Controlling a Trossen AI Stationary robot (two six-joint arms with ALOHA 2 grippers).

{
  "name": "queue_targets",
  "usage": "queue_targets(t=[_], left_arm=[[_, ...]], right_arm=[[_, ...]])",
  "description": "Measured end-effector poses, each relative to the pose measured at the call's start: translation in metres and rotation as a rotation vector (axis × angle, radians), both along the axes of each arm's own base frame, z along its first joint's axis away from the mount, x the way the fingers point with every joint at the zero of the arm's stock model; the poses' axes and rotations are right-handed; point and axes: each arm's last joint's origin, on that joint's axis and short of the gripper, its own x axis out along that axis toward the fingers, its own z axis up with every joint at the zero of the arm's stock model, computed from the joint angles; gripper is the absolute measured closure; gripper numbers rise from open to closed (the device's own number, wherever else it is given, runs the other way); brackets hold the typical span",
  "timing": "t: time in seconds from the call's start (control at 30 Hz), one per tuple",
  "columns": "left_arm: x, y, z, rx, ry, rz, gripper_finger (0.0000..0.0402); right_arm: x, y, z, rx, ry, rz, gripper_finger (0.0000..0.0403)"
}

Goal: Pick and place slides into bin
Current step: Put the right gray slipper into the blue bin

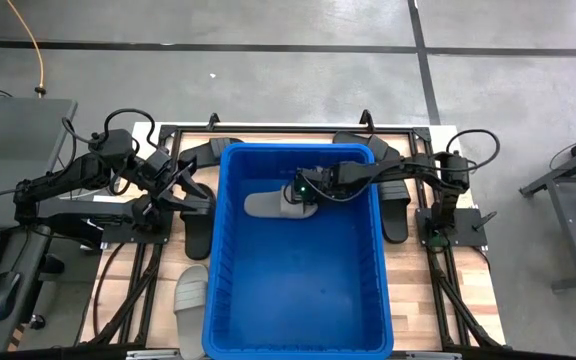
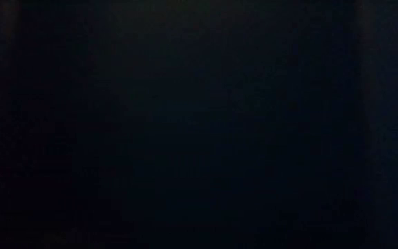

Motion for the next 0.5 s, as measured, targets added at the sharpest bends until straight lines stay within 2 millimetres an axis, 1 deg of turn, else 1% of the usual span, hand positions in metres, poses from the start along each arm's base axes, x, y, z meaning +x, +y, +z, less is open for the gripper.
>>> queue_targets(t=[0.1, 0.23, 0.37, 0.5], left_arm=[[0.000, 0.000, 0.000, 0.008, -0.002, 0.000, 0.0234], [0.000, 0.000, 0.000, 0.009, -0.003, 0.000, 0.0234], [0.000, 0.000, 0.000, 0.010, -0.004, 0.000, 0.0234], [0.000, 0.000, 0.000, 0.012, -0.004, -0.004, 0.0234]], right_arm=[[-0.003, -0.006, -0.001, 0.038, 0.014, 0.012, 0.0253], [-0.006, -0.013, -0.002, 0.055, 0.041, 0.014, 0.0239], [-0.012, -0.019, -0.003, 0.105, 0.081, 0.037, 0.0236], [-0.013, -0.023, -0.008, 0.153, 0.100, 0.068, 0.0235]])
